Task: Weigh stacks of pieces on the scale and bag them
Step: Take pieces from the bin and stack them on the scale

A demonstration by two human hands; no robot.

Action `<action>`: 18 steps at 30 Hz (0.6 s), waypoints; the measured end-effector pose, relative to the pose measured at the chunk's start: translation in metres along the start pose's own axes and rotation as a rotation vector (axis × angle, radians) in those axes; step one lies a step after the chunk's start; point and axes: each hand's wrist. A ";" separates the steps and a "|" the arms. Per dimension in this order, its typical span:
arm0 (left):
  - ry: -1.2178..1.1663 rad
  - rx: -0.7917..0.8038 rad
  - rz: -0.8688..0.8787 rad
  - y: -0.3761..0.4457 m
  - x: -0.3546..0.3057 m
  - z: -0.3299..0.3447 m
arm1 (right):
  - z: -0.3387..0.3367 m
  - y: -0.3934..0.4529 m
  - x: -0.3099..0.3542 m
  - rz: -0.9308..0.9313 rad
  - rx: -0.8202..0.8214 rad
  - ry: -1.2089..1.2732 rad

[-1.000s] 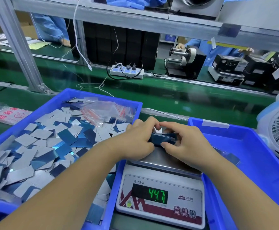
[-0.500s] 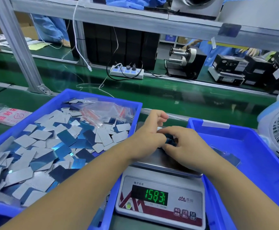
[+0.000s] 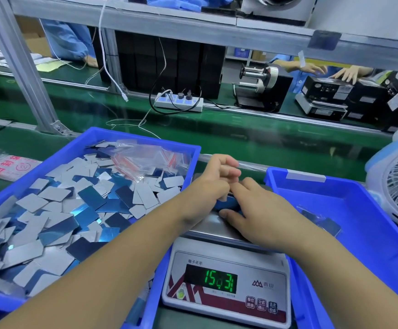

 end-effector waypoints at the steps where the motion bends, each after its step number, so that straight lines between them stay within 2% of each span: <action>1: 0.005 0.000 -0.007 0.000 0.000 0.000 | 0.000 -0.001 0.001 0.025 0.000 -0.050; 4: -0.003 0.015 -0.019 -0.002 -0.004 0.000 | -0.001 -0.001 0.004 0.031 -0.009 -0.054; 7: 0.042 -0.098 -0.008 0.003 -0.009 -0.009 | -0.004 0.001 0.004 -0.023 0.014 0.010; 10: 0.459 -0.227 -0.024 0.017 -0.017 -0.031 | -0.011 0.003 -0.004 -0.040 0.036 0.116; 12: 0.770 -0.171 -0.101 0.024 -0.015 -0.042 | -0.014 0.003 -0.009 -0.039 0.044 0.170; 15: 1.058 -0.008 -0.179 0.029 -0.007 -0.038 | -0.011 0.001 -0.008 -0.005 0.119 0.074; 18: 1.108 0.072 -0.151 0.032 -0.007 -0.031 | -0.007 0.000 -0.005 -0.004 0.123 0.014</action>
Point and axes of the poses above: each hand's wrist, its own y-axis towards the middle knuckle, its own z-axis out of the palm, x = y × z, and after that the axes turned 1 degree about z, right-handed
